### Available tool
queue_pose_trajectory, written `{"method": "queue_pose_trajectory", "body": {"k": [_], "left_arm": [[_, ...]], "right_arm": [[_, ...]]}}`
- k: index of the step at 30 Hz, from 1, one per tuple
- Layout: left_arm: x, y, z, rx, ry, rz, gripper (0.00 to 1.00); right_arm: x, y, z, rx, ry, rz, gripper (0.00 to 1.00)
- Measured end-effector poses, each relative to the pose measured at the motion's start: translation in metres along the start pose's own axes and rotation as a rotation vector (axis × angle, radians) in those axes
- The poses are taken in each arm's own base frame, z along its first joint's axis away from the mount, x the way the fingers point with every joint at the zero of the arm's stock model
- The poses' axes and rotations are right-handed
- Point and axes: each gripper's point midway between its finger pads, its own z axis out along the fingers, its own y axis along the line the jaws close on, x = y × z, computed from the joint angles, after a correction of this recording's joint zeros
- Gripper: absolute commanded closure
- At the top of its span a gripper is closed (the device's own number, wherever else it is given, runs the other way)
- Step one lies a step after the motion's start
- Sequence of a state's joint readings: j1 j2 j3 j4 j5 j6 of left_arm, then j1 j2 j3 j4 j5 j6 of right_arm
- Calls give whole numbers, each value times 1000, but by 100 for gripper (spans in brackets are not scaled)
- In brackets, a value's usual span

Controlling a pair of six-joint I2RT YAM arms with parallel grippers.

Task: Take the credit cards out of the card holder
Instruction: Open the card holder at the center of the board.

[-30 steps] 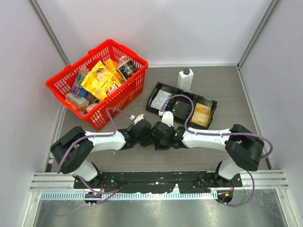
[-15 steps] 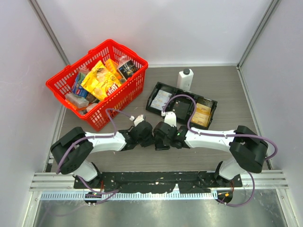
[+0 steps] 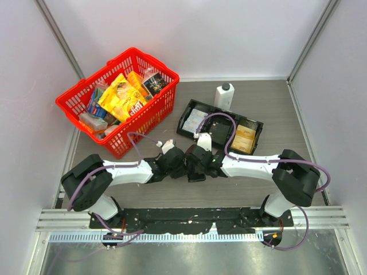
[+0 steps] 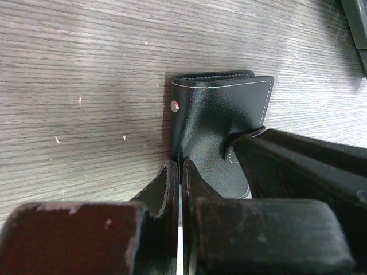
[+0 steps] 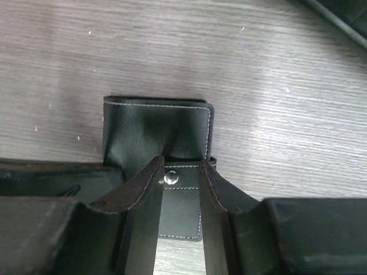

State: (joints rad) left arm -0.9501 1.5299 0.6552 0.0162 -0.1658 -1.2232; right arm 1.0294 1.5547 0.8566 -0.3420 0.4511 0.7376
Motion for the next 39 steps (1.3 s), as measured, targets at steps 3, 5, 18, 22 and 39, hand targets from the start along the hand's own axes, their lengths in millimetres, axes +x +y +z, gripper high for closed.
{"method": "queue_pose_trajectory", "body": {"k": [3, 5, 18, 22, 39], "left_arm": [[0, 0, 0, -3, -2, -4, 100], [0, 1, 0, -4, -4, -5, 100], [0, 1, 0, -2, -12, -22, 100], [0, 1, 0, -1, -12, -22, 100], [0, -2, -2, 15, -7, -36, 100]], "right_arm": [[-4, -6, 3, 36, -12, 5, 71], [-5, -12, 3, 66, -18, 2, 77], [7, -15, -10, 28, -2, -15, 55], [-1, 3, -14, -59, -21, -7, 53], [6, -5, 1, 28, -3, -16, 80]]}}
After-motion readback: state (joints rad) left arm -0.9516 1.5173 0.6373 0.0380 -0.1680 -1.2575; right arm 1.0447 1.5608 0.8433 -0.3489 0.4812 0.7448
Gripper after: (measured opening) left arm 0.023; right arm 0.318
